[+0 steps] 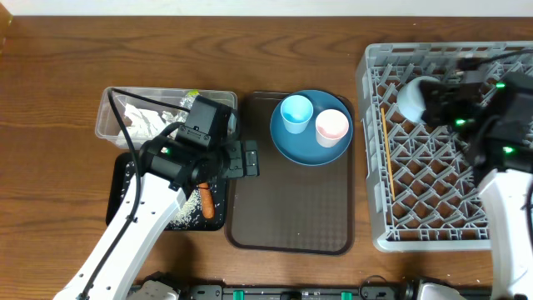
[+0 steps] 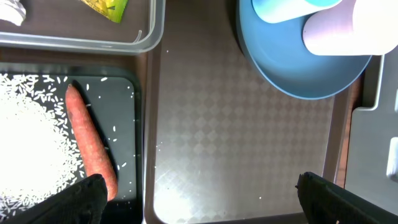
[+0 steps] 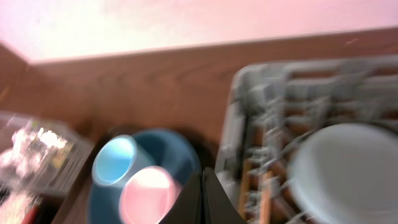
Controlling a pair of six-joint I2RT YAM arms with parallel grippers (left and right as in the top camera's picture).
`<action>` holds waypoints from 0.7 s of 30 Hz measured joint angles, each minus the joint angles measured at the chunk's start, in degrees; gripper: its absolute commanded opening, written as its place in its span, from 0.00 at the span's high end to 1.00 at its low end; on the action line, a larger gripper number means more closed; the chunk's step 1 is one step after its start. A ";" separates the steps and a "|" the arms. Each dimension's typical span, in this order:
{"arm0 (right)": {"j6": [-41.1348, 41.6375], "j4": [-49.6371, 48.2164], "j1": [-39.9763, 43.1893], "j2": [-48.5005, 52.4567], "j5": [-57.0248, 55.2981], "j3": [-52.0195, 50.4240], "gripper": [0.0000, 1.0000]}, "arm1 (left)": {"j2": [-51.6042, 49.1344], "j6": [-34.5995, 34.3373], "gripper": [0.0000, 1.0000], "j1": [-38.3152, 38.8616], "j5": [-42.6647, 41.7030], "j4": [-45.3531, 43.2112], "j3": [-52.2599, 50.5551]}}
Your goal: Sort waste into correct bins and load items into the dishwasher rack
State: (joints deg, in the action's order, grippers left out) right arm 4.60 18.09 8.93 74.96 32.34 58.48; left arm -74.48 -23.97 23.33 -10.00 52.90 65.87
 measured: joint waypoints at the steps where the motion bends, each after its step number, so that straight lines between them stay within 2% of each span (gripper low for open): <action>1: 0.07 1.68 -2.45 -0.37 -1.55 0.02 0.99 | 0.00 0.00 0.00 0.00 0.02 0.00 0.00; 5: 0.26 8.07 -12.50 -0.50 -8.26 0.02 0.97 | 0.02 0.00 0.00 0.00 0.02 0.00 0.00; 11: 0.42 10.08 -26.97 -0.26 -17.90 0.02 0.89 | 0.02 0.00 0.00 0.00 0.02 0.02 0.00; 12: 0.46 10.05 -29.00 -0.24 -19.41 0.02 0.86 | 0.02 0.00 0.00 0.00 0.02 0.02 0.00; 14: 0.46 10.01 -33.20 -0.17 -22.67 0.02 0.68 | 0.00 0.00 0.00 0.00 0.02 0.00 0.00; 21: 1.38 12.48 -39.30 -0.11 -28.89 0.02 0.66 | 0.02 0.00 0.00 0.00 0.02 0.02 0.00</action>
State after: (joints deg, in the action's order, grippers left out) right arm 5.98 30.57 -30.37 74.85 3.44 58.50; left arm -74.46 -23.97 23.33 -9.98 52.93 65.87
